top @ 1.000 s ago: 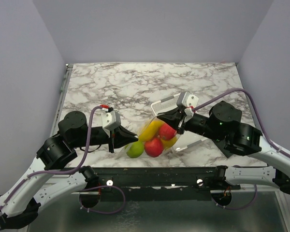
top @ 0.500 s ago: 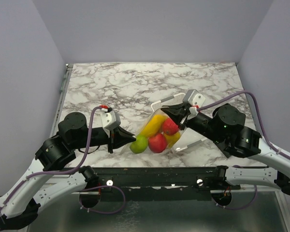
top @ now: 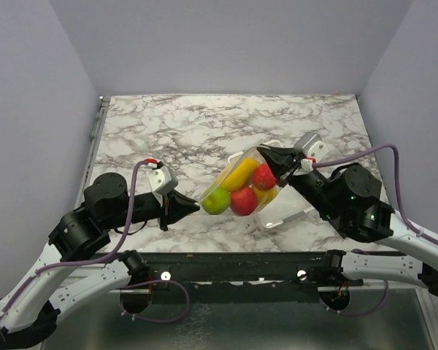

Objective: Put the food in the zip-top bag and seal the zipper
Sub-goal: Zip the zipper food storage bag.

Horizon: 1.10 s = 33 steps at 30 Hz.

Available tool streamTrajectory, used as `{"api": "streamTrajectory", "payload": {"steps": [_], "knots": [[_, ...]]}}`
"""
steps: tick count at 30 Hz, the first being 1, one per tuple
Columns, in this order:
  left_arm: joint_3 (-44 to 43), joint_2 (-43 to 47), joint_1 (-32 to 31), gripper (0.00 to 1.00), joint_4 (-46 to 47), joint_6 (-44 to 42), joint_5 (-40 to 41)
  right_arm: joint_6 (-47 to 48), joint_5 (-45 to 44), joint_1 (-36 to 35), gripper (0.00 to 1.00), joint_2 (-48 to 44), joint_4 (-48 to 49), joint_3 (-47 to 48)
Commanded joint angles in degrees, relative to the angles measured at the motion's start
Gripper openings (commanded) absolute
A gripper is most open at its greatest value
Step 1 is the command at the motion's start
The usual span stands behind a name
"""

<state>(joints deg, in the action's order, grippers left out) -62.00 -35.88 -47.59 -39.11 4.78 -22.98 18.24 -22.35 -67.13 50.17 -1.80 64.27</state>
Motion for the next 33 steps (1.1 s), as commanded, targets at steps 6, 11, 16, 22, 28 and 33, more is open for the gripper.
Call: {"api": "streamTrajectory", "payload": {"steps": [6, 11, 16, 22, 28, 33], "knots": [[-0.21, 1.34, -0.03, 0.00, -5.94, 1.93, 2.09, 3.97, -9.47, 0.44, 0.01, -3.20, 12.47, -0.82], [0.09, 1.92, 0.03, 0.00, -6.52, 2.32, 3.02, 4.77, -10.78, 0.50, 0.01, -4.14, 14.54, -1.73], [0.39, 2.06, -0.02, 0.00, -6.74, 2.57, 2.94, 4.60, -11.40, 0.47, 0.01, -4.87, 15.34, -2.36], [0.44, 2.08, -0.02, 0.00, -7.03, 2.84, 3.07, 3.56, -10.83, 0.48, 0.01, -5.92, 15.08, -2.54], [-1.81, 0.26, 0.04, 0.27, -6.59, 2.23, 8.09, 0.87, -7.06, 0.50, 0.01, -5.22, 10.98, -0.98], [-4.97, -2.22, -0.04, 0.51, -5.51, 1.26, 14.67, -1.10, -4.61, 0.45, 0.01, -4.35, 6.82, 0.38]]}}
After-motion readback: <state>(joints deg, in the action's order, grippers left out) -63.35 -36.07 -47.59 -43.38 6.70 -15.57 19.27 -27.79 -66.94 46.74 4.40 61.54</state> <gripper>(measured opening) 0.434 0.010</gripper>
